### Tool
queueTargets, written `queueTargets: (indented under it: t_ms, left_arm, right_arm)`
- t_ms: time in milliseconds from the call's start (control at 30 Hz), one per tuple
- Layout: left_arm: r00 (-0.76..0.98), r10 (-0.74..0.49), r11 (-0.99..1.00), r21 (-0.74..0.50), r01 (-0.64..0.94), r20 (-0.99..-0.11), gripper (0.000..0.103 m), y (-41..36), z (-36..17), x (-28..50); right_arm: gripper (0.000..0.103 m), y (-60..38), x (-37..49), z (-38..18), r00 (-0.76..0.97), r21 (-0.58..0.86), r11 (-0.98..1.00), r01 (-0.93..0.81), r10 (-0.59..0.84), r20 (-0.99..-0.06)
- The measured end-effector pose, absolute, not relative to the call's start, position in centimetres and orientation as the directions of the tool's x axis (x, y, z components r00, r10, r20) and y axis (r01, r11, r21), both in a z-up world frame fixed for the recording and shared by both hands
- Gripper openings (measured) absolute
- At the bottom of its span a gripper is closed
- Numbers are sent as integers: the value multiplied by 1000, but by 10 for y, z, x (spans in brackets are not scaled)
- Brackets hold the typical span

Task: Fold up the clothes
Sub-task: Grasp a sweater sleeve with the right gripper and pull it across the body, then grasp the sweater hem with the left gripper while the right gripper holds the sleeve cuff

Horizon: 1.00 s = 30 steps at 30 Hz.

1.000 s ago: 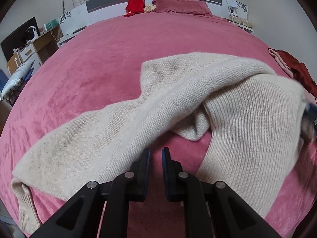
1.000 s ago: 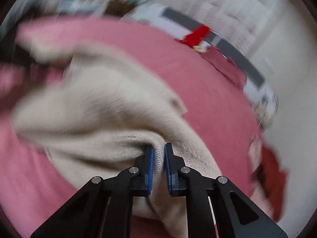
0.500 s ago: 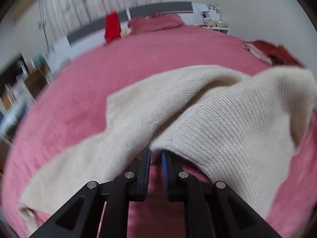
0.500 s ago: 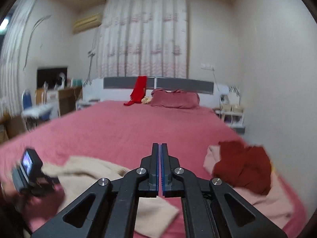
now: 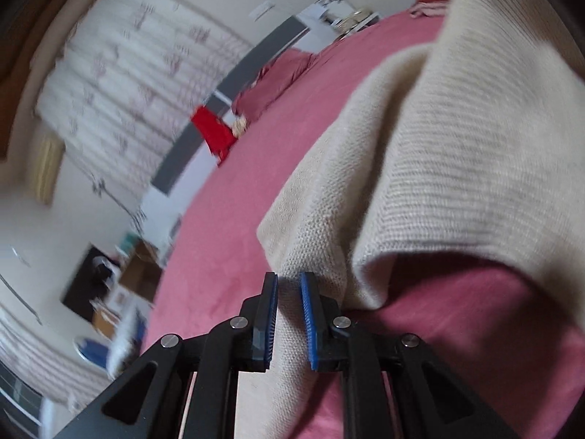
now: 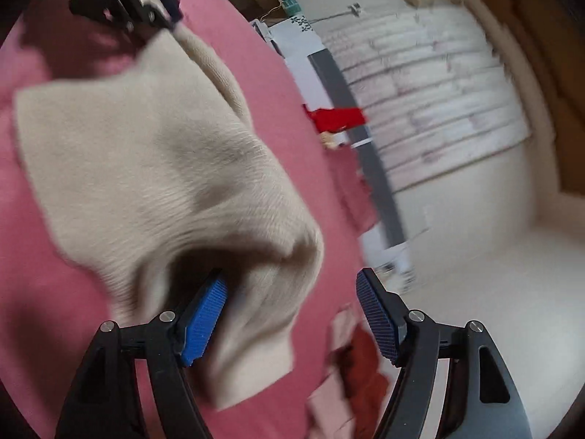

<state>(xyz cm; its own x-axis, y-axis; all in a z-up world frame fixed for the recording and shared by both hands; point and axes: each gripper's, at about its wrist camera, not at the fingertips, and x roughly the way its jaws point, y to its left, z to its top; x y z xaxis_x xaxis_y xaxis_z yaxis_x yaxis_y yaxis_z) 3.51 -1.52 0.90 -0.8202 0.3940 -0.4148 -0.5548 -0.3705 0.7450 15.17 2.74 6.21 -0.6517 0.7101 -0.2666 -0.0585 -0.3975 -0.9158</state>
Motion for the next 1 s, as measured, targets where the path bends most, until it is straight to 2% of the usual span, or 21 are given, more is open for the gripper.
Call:
queueTargets:
  t_ms: [67,133,167,200,233,333,433,500,633,767,933,1000]
  left_arm:
    - [-817,423,-360,755,-548,-391,14,-10,12,44]
    - [-808,449,-347,759,-551,-381,14,-5,14,49]
    - [-801,463,-340,759,-555,-379,14,-6,15,53]
    - [-793,477,-332,758,-562,-379,14,-8,16,58]
    - [-784,492,-324,756,-569,-379,14,-10,17,63]
    - [-757,533,-299,752,-587,-378,14,-17,21,78]
    - [-727,574,-273,749,-604,-378,14,-23,25,93]
    - [-703,581,-263,722,-640,-411,14,-23,30,92]
    - [-649,584,-201,687,-698,-488,14,-24,38,96]
    - [-657,584,-161,725,-670,-477,18,-42,36,104]
    - [-651,578,-124,736,-665,-491,20,-25,22,111]
    - [-660,578,-120,750,-651,-480,22,-16,18,113]
  right_arm:
    - [73,33,133,62,-656,-912,-404,-77,709,-259]
    - [72,37,114,66,-663,-886,-459,-72,685,-301]
    - [64,39,105,70,-667,-863,-501,-67,665,-335]
    - [25,41,105,80,-671,-817,-573,-68,632,-387]
    - [8,52,108,87,-664,-768,-635,-81,609,-434]
    - [8,86,115,107,-670,-573,-801,-174,523,-527]
    - [8,101,121,116,-683,-444,-865,-234,471,-558]
    - [8,103,130,114,-687,-399,-883,-248,451,-571]
    - [9,99,139,107,-679,-407,-882,-238,451,-580]
    - [9,99,145,105,-682,-388,-893,-226,430,-592]
    - [9,95,175,97,-680,-360,-897,-257,433,-592]
    - [13,93,175,97,-676,-381,-889,-252,444,-588]
